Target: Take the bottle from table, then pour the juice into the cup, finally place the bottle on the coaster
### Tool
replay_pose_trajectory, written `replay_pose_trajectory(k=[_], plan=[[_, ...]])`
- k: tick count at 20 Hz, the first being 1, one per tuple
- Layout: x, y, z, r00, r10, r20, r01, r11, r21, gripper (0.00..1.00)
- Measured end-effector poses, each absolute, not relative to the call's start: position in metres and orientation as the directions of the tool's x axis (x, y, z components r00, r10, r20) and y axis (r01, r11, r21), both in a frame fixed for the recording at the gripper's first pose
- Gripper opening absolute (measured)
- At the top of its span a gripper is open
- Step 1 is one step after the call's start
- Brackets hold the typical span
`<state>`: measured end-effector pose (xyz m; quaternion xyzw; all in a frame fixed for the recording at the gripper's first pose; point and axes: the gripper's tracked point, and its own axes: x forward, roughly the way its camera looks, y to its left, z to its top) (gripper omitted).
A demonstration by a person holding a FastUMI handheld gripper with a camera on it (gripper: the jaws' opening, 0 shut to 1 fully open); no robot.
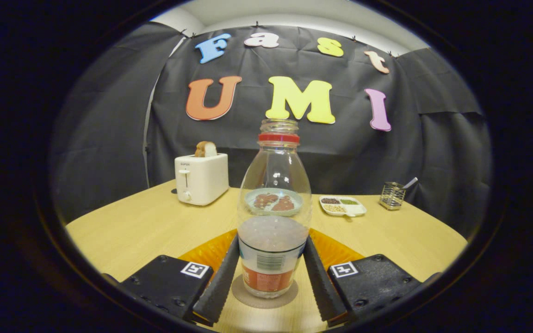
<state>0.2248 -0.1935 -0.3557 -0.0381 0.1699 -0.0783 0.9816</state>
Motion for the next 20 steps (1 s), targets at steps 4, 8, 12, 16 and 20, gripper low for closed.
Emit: replay_pose_trajectory(k=[4, 8, 12, 16, 20], plan=[[0.226, -0.194, -0.368, 0.924, -0.151, -0.351, 0.128, 0.988, -0.086, 0.82], [0.225, -0.191, -0.37, 0.92, -0.142, -0.364, 0.104, 0.987, -0.122, 0.84], [0.223, -0.192, -0.37, 0.919, -0.134, -0.371, 0.086, 0.986, -0.145, 1.0], [0.215, -0.188, -0.347, 0.925, -0.14, -0.353, 0.084, 0.982, -0.168, 1.0], [0.204, -0.177, -0.314, 0.927, -0.145, -0.345, 0.096, 0.983, -0.153, 1.0]])
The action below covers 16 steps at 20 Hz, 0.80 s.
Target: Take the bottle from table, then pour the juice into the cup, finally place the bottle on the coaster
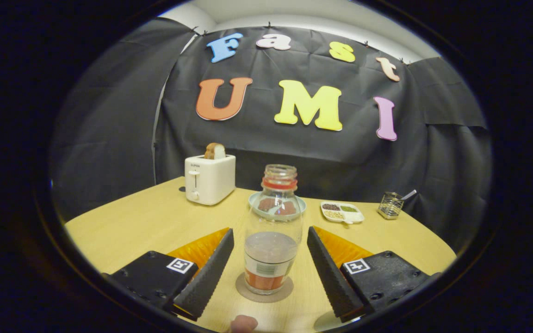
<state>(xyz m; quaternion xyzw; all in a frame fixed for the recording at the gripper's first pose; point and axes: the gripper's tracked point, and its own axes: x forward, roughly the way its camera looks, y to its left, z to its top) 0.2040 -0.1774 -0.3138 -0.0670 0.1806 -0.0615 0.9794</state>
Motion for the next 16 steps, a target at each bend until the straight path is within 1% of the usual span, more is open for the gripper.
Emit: replay_pose_trajectory(k=[3, 5, 8, 11, 16], plan=[[0.19, -0.174, -0.279, 0.925, -0.186, -0.33, 0.128, 0.974, -0.189, 1.0], [0.181, -0.162, -0.242, 0.937, -0.177, -0.302, 0.13, 0.977, -0.171, 1.0], [0.162, -0.133, -0.172, 0.965, -0.135, -0.225, 0.112, 0.988, -0.11, 1.0], [0.13, -0.117, -0.092, 0.982, -0.135, -0.133, 0.125, 0.989, -0.081, 1.0], [0.087, -0.091, -0.004, 0.987, -0.152, -0.043, 0.147, 0.984, -0.096, 1.0]])
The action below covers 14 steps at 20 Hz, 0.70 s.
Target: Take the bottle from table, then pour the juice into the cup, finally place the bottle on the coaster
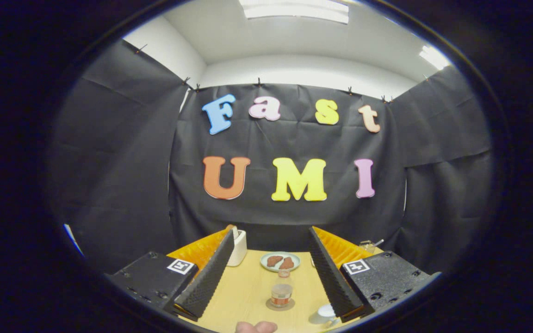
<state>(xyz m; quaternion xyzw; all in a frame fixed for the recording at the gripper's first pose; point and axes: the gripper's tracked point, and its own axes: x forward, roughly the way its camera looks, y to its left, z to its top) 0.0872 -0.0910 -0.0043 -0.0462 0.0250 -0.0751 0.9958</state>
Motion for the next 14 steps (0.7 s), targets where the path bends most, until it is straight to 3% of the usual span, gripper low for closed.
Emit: replay_pose_trajectory(k=[7, 14], plan=[[0.011, -0.035, 0.021, 0.998, -0.045, -0.033, 0.044, 0.999, -0.014, 1.0], [-0.064, -0.026, 0.027, 0.998, -0.044, -0.042, 0.045, 0.999, 0.009, 1.0]])
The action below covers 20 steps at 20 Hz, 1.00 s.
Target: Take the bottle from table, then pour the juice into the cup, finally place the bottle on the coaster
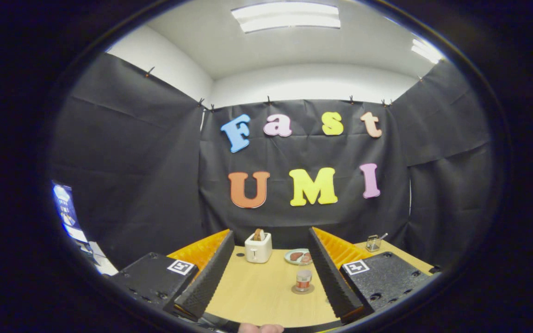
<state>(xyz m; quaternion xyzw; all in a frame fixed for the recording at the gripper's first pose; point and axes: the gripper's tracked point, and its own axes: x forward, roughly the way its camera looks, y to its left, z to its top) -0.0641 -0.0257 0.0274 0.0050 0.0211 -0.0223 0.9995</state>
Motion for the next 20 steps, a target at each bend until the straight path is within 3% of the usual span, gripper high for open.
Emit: replay_pose_trajectory(k=[13, 20], plan=[[-0.104, -0.02, 0.042, 0.999, -0.03, 0.013, 0.03, 0.999, 0.017, 1.0], [-0.1, -0.021, 0.029, 0.999, -0.027, -0.031, 0.028, 0.998, 0.054, 1.0]])
